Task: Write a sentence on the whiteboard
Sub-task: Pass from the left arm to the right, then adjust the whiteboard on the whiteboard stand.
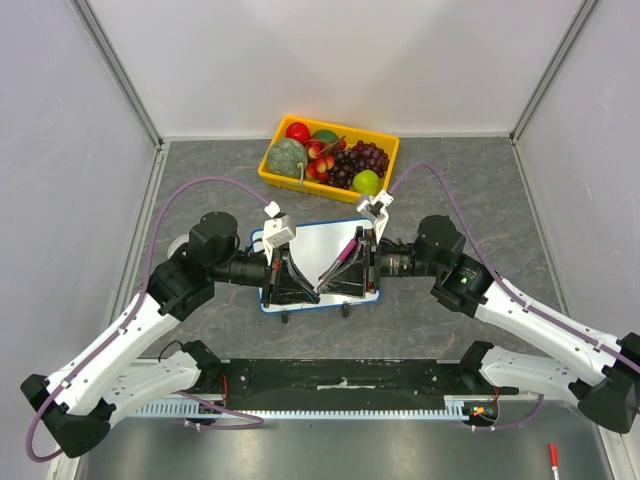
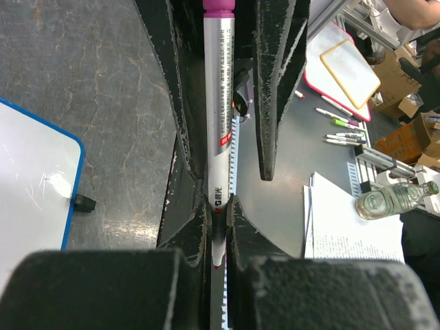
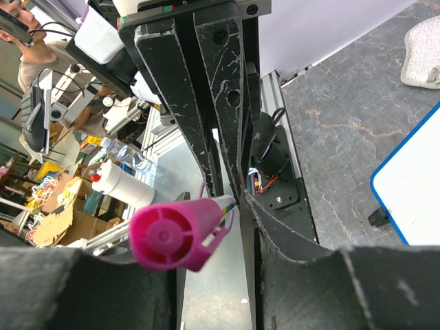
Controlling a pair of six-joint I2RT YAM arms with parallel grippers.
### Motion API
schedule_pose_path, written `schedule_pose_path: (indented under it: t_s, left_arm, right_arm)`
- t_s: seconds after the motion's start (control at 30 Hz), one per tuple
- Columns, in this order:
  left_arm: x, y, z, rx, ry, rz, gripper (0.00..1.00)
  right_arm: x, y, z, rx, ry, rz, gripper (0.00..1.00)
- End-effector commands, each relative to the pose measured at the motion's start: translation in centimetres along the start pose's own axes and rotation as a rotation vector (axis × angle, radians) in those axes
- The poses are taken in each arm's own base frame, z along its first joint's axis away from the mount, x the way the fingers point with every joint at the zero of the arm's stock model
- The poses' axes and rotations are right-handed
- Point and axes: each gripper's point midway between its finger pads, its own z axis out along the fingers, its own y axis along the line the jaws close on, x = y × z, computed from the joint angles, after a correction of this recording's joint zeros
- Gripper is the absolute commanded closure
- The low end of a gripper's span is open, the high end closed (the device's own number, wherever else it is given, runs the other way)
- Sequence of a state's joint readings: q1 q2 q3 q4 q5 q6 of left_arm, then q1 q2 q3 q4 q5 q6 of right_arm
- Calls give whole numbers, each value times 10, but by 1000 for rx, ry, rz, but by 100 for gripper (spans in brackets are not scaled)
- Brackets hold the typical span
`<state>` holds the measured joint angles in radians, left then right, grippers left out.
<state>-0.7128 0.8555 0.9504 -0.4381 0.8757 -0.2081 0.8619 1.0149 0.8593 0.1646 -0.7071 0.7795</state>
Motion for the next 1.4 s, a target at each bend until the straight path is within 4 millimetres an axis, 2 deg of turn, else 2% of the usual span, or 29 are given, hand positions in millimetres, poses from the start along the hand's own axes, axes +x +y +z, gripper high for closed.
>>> schedule_pose_path:
  t_s: [0.0,0.07,0.13,0.2,0.23,0.37,0.43,0.5,0.63,0.73,0.9,1.0,1.1,1.2,1.37]
  left_arm:
    - [-3,-4,1,37,-9,28,98]
    - [-3,-4,2,40,-10,29,98]
    - [-3,-4,2,42,-10,29,98]
    - [-2,-4,2,42,-9,28,98]
    - [-1,-3,2,42,-7,24,98]
    - [1,-2,2,35,-6,17,98]
    - [3,2,3,16,-6,5,78]
    - [3,7,2,-21,-19,-2,49]
    - [3,31,-3,-185,-69,-48,18]
    - [4,56,-6,-321,-97,-105,2]
    - [16,96,-3,-459,-66,-221,0]
    - [24,124,-12,-556,-64,-298,0]
    - [25,149,-36,-642,-120,-373,0]
    - [31,173,-68,-744,-189,-471,0]
    - [54,204,-116,-861,-281,-626,0]
  right_arm:
    - [-7,12,-3,-31,-24,-30,59]
    - [-5,11,-3,-34,-15,-26,66]
    - [-3,8,-2,-26,-2,-25,79]
    - [0,4,-2,-9,9,-17,96]
    - [1,4,-3,-7,9,-20,100]
    - [-2,-1,-7,42,-13,-31,100]
    - [-3,-5,-9,72,-26,-45,100]
    - [-4,-11,-12,110,-44,-52,100]
    - [-2,-29,-19,216,-71,-51,100]
    - [2,-50,-29,331,-90,-42,100]
    - [7,-79,-52,519,-120,-58,100]
    - [7,-90,-63,596,-131,-71,100]
    - [7,-94,-69,625,-131,-90,100]
    - [7,-99,-73,645,-128,-105,100]
    - [-1,-107,-81,675,-139,-138,100]
